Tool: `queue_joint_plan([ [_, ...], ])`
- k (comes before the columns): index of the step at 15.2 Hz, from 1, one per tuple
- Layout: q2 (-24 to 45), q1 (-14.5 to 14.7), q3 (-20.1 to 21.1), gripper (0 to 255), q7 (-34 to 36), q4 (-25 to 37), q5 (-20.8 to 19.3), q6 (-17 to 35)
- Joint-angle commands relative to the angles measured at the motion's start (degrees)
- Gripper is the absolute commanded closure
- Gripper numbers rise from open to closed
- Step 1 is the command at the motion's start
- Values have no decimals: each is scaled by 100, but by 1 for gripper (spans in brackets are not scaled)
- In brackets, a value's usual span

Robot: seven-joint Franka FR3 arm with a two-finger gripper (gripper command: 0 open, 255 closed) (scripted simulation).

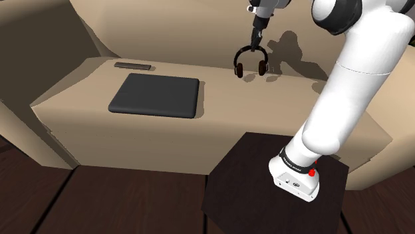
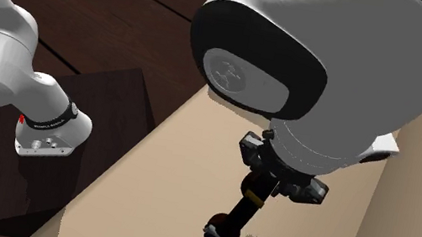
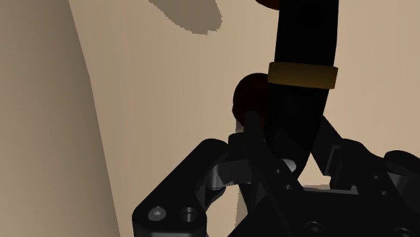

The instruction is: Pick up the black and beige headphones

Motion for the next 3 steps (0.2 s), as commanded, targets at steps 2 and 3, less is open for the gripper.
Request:
queue_joint_plan([
  [2, -38, 5, -7, 255, 22, 115, -32, -142],
  [3, -38, 4, -7, 255, 22, 115, -31, -142],
])
